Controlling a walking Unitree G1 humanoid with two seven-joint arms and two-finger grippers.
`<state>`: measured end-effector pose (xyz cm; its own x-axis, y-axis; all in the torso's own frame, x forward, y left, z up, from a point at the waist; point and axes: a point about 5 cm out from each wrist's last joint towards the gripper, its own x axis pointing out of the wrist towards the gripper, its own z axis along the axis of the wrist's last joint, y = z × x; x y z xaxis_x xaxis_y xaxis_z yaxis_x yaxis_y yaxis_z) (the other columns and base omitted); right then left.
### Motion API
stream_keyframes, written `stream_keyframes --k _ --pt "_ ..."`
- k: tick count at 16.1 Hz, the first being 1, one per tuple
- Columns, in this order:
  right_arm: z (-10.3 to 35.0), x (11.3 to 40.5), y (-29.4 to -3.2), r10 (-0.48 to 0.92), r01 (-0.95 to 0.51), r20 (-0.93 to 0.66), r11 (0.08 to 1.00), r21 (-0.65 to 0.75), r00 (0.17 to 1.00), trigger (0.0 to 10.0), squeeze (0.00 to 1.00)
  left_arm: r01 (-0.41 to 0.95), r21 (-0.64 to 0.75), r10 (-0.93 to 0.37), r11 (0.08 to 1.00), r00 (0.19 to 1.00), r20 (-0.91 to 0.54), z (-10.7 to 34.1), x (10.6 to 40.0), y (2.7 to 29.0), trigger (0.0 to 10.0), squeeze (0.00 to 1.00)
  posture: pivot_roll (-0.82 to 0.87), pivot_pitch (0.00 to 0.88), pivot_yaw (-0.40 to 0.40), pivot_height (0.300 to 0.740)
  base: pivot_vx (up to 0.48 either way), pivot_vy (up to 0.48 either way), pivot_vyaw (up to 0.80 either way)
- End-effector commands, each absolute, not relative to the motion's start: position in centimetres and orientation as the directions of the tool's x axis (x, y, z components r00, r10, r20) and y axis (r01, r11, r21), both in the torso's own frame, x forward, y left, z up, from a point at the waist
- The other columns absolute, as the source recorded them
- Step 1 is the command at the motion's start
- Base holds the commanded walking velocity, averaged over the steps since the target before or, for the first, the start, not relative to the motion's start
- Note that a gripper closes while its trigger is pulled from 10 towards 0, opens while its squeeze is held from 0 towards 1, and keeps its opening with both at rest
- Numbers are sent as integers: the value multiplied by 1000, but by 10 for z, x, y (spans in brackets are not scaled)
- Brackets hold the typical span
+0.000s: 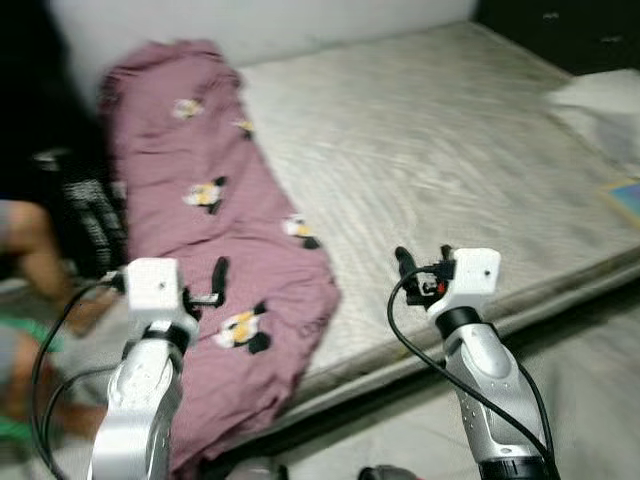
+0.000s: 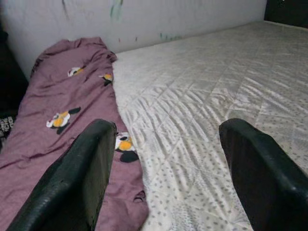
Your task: Clean up the room
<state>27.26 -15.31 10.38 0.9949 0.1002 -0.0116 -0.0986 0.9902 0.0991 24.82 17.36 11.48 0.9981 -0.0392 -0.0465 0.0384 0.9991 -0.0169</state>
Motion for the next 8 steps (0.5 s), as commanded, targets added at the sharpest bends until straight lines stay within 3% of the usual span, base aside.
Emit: stream_keyframes --k 1,8 --pt "105 270 -157 80 -79 -3 992 97 997 10000 0 54 -9 -54 999 996 -65 110 250 173 10000 0 -23 45 83 740 0 0 0" --pt "107 270 -154 134 -133 -10 988 78 991 10000 0 7 -25 -8 1000 998 -63 105 245 175 10000 0 -10 67 28 740 0 0 0"
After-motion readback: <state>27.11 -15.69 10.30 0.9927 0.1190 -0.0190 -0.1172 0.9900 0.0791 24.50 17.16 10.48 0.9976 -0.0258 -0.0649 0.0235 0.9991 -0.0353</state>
